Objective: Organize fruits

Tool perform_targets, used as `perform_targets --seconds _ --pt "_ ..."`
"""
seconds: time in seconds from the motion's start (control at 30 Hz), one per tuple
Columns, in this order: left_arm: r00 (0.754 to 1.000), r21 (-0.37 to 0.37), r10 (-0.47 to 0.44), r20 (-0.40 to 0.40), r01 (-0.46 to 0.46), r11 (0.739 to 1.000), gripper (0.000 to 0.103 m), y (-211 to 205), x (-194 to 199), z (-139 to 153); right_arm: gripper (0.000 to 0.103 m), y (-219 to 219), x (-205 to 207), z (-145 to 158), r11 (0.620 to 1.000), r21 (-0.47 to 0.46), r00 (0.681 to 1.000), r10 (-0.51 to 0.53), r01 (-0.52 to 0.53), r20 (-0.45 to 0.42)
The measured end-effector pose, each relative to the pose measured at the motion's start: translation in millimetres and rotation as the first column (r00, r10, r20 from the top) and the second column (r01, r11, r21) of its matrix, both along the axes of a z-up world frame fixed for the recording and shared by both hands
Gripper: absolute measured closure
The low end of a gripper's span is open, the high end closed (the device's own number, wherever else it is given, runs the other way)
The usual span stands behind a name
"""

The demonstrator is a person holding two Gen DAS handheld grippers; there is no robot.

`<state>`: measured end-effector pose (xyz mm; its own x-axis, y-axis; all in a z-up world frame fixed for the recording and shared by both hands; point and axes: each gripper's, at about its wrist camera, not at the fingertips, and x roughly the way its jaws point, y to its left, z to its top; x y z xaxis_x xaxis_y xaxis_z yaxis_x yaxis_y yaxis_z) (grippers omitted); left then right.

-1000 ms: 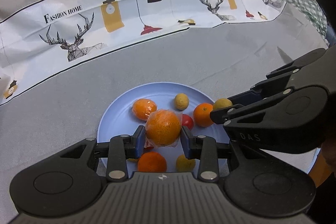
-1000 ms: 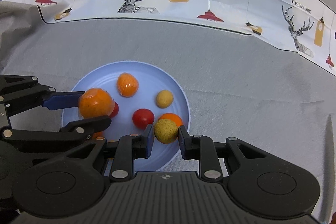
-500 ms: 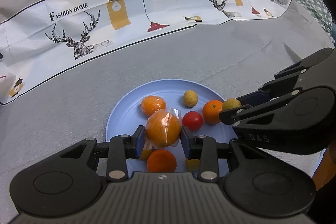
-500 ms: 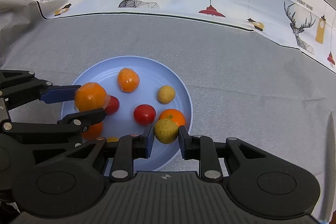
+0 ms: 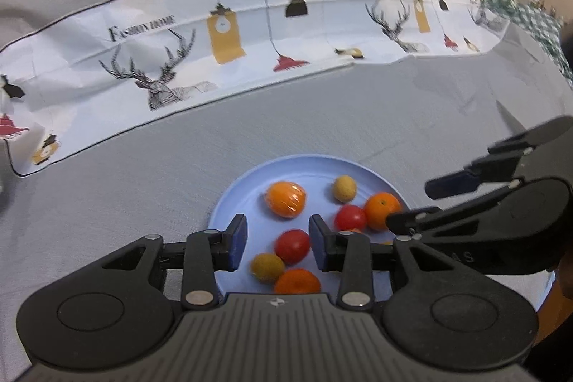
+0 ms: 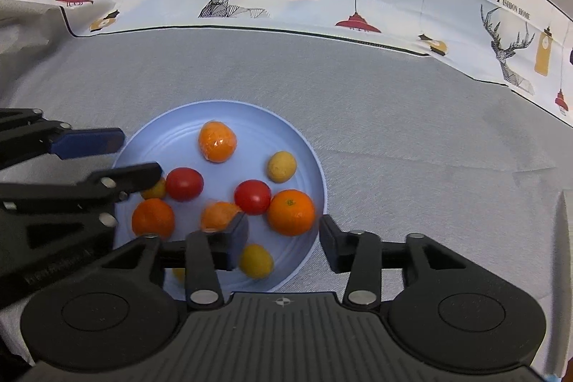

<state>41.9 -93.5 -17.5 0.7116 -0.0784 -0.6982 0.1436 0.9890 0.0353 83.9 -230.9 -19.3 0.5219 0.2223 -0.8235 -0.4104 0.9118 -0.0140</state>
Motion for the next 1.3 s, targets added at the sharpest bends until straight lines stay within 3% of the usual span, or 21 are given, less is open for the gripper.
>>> perform_targets --seconds 0.2,0.33,0.43,0.57,0.67,0.8,0.87,1.07,1.3 --pt "0.998 -0.021 0.044 0.046 -0.043 0.999 0.037 16 -9 14 0.048 -6 -5 11 0.999 0.036 0.998 -0.01 0.008 0.06" --pt "0.995 -0.012 0.045 0.087 -0.044 0.999 0.021 18 -23 24 0.029 -17 -10 24 0.996 0.085 0.99 -0.041 0.03 0.135" --pt "0.993 0.006 0.038 0.109 -0.039 0.999 0.018 17 -36 30 0.01 -29 -14 33 0.99 0.133 0.98 -0.08 0.056 0.18" --pt "0.985 0.04 0.044 0.164 -0.051 0.998 0.016 17 -54 40 0.001 -38 -22 42 0.982 0.175 0.972 -0.11 0.074 0.207" --pt "0.978 0.064 0.104 0.181 -0.117 0.991 0.008 20 -63 44 0.001 -41 -32 49 0.977 0.197 0.967 -0.121 0.077 0.223" --pt "0.97 -0.033 0.214 0.114 -0.211 0.977 0.0 34 -78 49 0.001 -46 -45 56 0.968 0.214 0.955 -0.183 0.133 0.232" --pt "0.969 -0.041 0.237 0.065 -0.234 0.971 0.0 35 -83 46 0.001 -49 -49 55 0.961 0.225 0.953 -0.212 0.163 0.215" --pt "0.976 0.037 0.217 0.022 -0.217 0.975 0.0 28 -76 35 0.001 -50 -44 43 0.968 0.179 0.966 -0.205 0.177 0.155" --pt "0.972 -0.003 0.222 -0.073 -0.223 0.975 0.0 27 -58 18 0.001 -35 -35 19 0.988 0.089 0.991 -0.132 0.129 0.027"
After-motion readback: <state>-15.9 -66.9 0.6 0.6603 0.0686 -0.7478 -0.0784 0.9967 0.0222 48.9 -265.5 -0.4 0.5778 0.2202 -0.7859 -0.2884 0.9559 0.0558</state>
